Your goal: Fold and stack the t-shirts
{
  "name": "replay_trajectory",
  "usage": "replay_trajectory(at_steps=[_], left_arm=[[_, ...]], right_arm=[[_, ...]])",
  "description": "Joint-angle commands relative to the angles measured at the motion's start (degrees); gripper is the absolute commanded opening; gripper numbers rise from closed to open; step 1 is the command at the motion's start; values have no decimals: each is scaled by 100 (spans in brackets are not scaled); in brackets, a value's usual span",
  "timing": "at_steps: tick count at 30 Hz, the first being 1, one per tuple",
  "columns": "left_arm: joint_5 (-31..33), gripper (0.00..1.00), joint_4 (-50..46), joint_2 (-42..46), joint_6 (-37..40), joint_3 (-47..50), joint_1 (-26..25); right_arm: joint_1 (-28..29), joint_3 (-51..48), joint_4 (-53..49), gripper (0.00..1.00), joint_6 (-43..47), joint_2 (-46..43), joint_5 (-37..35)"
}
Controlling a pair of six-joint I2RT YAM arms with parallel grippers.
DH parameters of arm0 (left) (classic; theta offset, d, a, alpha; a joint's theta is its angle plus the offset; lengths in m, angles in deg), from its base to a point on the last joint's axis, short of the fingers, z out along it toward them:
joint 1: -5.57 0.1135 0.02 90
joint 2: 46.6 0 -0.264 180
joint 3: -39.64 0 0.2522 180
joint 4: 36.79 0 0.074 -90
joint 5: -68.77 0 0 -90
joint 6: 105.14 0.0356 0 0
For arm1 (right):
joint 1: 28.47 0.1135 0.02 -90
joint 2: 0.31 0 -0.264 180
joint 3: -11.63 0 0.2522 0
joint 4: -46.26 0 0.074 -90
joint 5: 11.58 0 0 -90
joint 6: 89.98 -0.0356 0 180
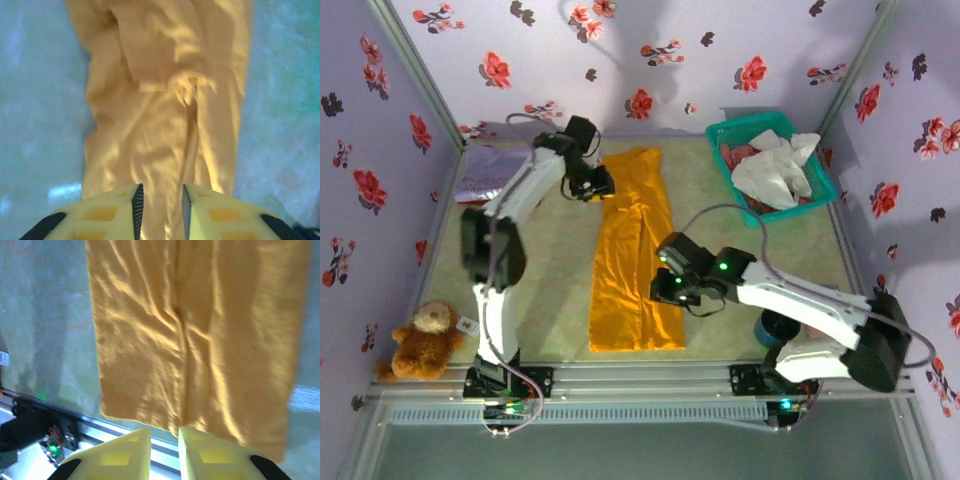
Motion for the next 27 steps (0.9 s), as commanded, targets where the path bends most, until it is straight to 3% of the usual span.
replay_trajectory(at_steps=[1, 5, 11, 20, 27], left_arm=[[-4, 31, 556, 1239, -435, 1871, -224], [268, 31, 833, 2494, -888, 3647, -675], [333, 36, 816, 3566, -1472, 5196, -1242], [634, 37, 1334, 4350, -2603, 6528, -2357], [649, 37, 2070, 4300, -3235, 6963, -3122]], right_arm=[[-30, -717, -631, 29, -286, -660, -380], [-69, -1337, -476, 37, -503, -1220, -400], [-69, -1961, -5, 41, -617, -1236, -19], [-51, -2229, 520, 45, -487, -684, 354], [44, -2214, 959, 46, -490, -317, 567]])
